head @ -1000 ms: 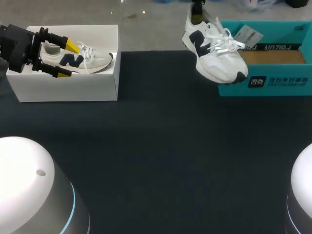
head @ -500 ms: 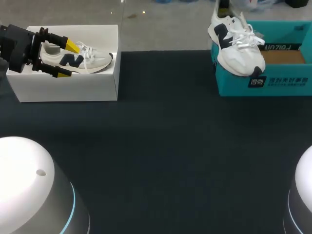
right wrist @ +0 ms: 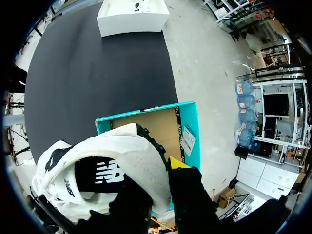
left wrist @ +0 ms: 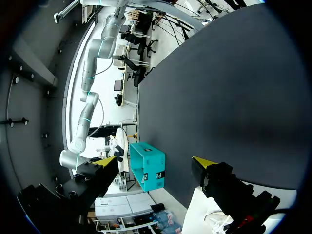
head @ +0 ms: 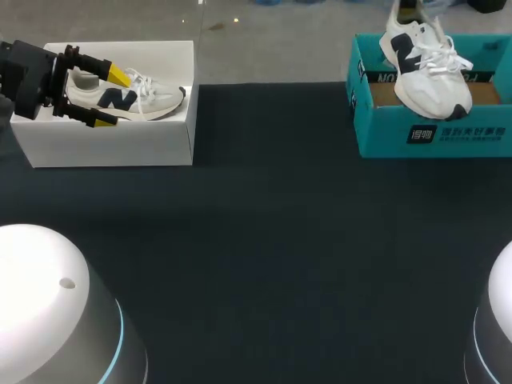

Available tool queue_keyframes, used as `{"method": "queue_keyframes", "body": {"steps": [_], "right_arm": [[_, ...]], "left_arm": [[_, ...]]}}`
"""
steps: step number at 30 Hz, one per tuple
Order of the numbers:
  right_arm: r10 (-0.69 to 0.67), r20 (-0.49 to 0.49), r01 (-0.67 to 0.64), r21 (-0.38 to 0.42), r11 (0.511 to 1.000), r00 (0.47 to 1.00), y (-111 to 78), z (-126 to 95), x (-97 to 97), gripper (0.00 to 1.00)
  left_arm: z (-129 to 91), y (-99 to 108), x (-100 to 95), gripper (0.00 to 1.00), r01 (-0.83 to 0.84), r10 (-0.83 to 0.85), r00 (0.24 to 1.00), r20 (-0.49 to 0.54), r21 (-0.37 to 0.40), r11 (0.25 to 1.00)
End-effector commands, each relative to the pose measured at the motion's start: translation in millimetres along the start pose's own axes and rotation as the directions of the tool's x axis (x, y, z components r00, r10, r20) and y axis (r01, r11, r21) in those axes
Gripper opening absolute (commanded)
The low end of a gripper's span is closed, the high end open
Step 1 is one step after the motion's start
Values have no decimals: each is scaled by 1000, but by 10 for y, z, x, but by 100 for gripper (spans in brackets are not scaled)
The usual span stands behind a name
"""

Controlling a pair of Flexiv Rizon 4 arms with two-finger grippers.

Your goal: Take the shoe out of the shoebox, open the shoe tongue, remove and reinsert the insole, then place the shoe into the shoebox

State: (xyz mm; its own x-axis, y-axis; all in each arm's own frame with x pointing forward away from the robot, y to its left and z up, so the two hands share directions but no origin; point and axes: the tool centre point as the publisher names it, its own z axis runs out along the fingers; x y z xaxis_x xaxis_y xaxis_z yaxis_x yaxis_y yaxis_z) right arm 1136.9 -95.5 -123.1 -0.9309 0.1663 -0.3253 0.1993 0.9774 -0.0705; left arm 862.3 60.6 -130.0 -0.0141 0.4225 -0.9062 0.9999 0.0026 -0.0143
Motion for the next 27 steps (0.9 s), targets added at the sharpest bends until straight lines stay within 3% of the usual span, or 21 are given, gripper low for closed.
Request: {"method": "queue_keyframes", "body": {"steps": [1, 14, 27], "right_arm": [[4, 5, -4, -7, 1000, 1000, -263, 4, 6, 0], [96, -3, -95, 56, 994, 995, -960, 103, 60, 0], [226, -46, -217, 151, 964, 973, -1644, 264, 269, 0]], "left_arm": [[0, -2, -6, 100, 0, 0, 1000, -4, 0, 1000], [0, -2, -6, 100, 0, 0, 1000, -4, 0, 1000], [0, -2, -6, 100, 0, 0, 1000, -4, 0, 1000]]}}
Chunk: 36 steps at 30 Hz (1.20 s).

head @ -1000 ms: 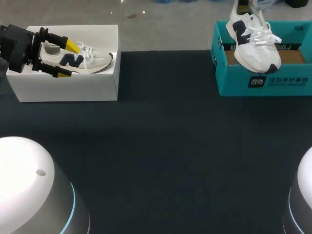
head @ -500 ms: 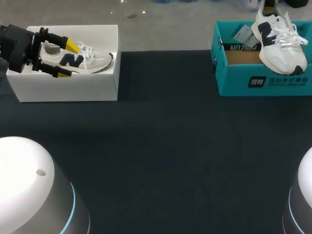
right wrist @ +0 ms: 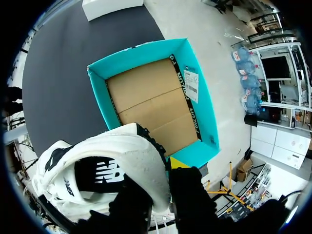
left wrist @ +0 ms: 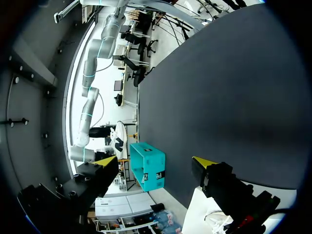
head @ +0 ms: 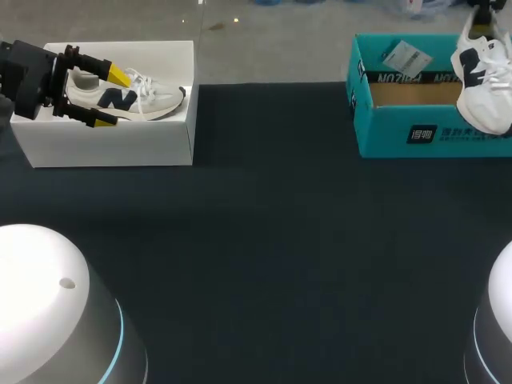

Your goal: Take the shoe out of the shoebox, open the shoe tongue, remove and reinsert the insole, then place the shoe into the shoebox

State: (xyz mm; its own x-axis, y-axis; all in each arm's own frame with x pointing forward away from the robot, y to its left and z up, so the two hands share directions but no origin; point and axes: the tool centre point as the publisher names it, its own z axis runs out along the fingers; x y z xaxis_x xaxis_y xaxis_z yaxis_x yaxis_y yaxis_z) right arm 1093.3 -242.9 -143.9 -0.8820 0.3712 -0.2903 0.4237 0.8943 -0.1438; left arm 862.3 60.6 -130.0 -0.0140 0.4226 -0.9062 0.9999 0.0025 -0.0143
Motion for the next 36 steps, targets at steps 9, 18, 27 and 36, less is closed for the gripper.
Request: {"method": "queue_keyframes", "body": {"steps": [9, 18, 27, 36], "right_arm": [[212, -13, -212, 29, 977, 977, -472, 198, -165, 0], [439, -12, -435, 112, 894, 899, -663, 330, -345, 0], [648, -21, -641, 126, 757, 762, -822, 293, -332, 0], [823, 75, -823, 137, 551, 564, -901, 302, -240, 0]], "left_arm": [[0, -2, -6, 100, 0, 0, 1000, -4, 0, 1000], [0, -2, -6, 100, 0, 0, 1000, -4, 0, 1000], [0, -2, -6, 100, 0, 0, 1000, -4, 0, 1000], [0, -2, -6, 100, 0, 0, 1000, -4, 0, 1000]]}}
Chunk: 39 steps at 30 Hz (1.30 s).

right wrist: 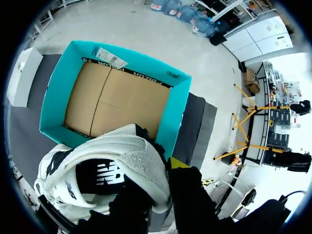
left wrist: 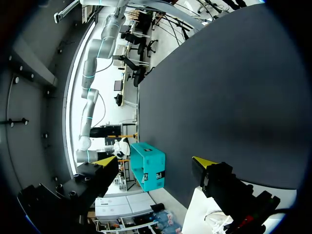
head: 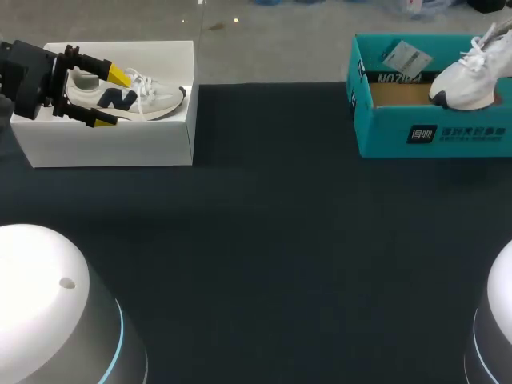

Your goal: Take the shoe out of the shoebox, open the shoe tongue, remove and reinsert the insole, then place the shoe into the shoebox

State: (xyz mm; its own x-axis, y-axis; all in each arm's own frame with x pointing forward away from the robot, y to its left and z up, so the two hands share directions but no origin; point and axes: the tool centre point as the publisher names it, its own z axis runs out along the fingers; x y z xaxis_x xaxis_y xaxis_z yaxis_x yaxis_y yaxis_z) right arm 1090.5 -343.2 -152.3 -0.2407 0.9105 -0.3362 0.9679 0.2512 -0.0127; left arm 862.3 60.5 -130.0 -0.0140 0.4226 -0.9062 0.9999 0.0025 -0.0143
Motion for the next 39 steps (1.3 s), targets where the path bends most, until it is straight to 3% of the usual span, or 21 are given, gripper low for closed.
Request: {"method": "queue_keyframes", "body": {"steps": [1, 7, 14, 16, 39], "right_arm": [[148, 15, -148, -6, 989, 989, -88, -22, 54, 0], [423, 0, -423, -3, 906, 906, -111, -54, 18, 0], [592, 0, -591, 42, 805, 806, -122, -81, 51, 0], [615, 57, -617, 32, 786, 786, -120, -87, 73, 0], [615, 72, -618, 46, 785, 785, -145, 10, 82, 0]], "left_arm": [[0, -2, -6, 100, 0, 0, 1000, -4, 0, 1000], [0, -2, -6, 100, 0, 0, 1000, -4, 0, 1000], [0, -2, -6, 100, 0, 0, 1000, -4, 0, 1000], [0, -2, -6, 100, 0, 0, 1000, -4, 0, 1000], [0, -2, -6, 100, 0, 0, 1000, -4, 0, 1000]]}}
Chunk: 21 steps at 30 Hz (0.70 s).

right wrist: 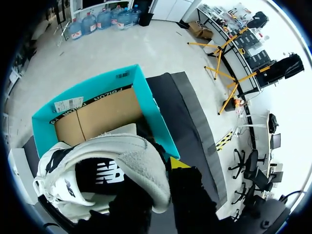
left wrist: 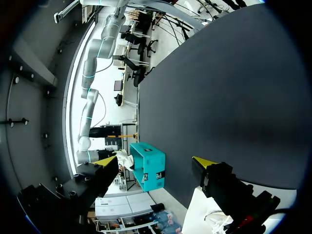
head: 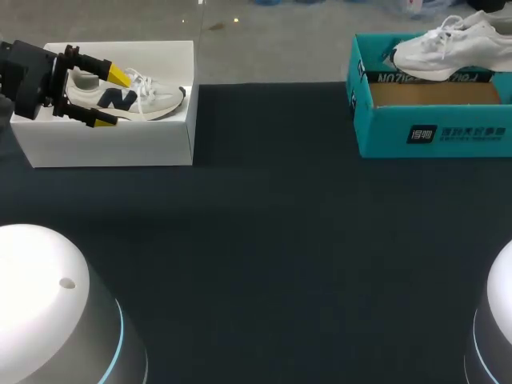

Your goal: Take the shoe out of the shoebox, open the shoe tongue, remove and reinsert the insole, then place the shoe into the shoebox

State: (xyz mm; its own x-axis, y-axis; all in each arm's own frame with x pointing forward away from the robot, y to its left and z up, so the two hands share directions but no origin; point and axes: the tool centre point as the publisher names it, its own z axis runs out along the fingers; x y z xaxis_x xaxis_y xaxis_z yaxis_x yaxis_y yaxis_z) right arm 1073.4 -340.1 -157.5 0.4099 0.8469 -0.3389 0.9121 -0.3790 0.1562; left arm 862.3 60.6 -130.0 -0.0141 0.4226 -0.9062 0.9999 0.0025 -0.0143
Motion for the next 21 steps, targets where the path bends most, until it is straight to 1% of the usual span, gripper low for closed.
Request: {"method": "queue_keyframes", "body": {"steps": [1, 13, 16, 21], "right_arm": [[1, 1, -1, 3, 1000, 1000, 11, -18, 2, 0], [1, 1, -1, 3, 1000, 1000, 11, -18, 2, 0], [-23, -11, 23, 19, 1000, 1000, -33, 107, 88, 0], [-47, -43, 47, 1, 999, 998, -118, 266, 192, 0]], "left_arm": [[0, -2, -6, 100, 0, 0, 1000, -4, 0, 1000], [0, -2, -6, 100, 0, 0, 1000, -4, 0, 1000], [0, -2, -6, 100, 0, 0, 1000, -4, 0, 1000], [0, -2, -6, 100, 0, 0, 1000, -4, 0, 1000]]}}
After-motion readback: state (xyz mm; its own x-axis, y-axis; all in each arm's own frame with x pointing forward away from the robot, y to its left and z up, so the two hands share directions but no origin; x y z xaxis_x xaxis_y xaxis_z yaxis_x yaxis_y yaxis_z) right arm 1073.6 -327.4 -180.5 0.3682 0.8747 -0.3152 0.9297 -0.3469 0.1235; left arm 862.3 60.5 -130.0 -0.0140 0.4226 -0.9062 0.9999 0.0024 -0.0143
